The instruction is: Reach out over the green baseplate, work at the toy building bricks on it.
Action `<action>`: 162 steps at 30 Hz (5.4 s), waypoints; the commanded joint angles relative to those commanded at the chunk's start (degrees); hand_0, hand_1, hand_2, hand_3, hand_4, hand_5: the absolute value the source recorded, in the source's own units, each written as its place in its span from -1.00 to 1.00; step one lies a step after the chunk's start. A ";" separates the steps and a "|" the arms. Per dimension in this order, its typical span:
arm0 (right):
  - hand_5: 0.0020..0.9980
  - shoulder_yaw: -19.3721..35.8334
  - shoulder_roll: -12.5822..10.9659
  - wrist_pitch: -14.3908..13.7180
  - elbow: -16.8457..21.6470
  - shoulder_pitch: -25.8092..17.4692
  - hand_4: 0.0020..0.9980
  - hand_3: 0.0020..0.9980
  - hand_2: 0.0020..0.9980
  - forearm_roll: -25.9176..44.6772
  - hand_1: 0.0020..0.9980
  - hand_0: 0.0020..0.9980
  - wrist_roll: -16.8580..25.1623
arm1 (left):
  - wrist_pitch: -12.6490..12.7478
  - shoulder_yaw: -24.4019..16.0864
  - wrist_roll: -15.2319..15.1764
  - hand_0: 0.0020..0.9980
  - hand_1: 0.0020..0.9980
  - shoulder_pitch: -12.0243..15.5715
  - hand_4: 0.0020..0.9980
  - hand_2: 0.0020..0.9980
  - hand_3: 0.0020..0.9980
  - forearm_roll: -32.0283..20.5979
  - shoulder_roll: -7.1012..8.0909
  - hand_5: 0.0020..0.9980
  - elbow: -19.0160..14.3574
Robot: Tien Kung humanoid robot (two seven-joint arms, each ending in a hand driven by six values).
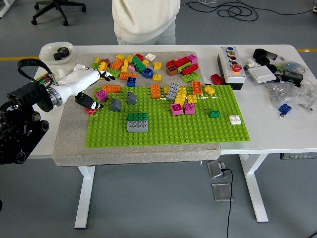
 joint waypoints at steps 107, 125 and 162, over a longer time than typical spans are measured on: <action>0.06 -0.80 -0.26 0.40 0.00 0.63 0.64 0.26 0.37 -0.28 0.29 0.48 0.19 | 7.42 11.89 -0.51 0.70 0.60 -7.23 0.61 0.39 0.41 -4.05 -8.09 -0.96 20.61; 0.06 -0.95 -0.21 0.41 0.00 0.62 0.64 0.26 0.37 -0.36 0.29 0.48 0.23 | 8.55 13.81 -0.29 0.65 0.55 -7.54 0.44 0.29 0.25 -6.10 -8.93 -1.00 22.11; 0.06 -0.97 -0.15 0.39 0.00 0.64 0.64 0.26 0.37 -0.21 0.29 0.48 0.18 | 12.58 14.93 -1.17 0.24 0.22 -7.96 -0.06 0.09 0.05 -9.94 -9.60 -1.00 23.43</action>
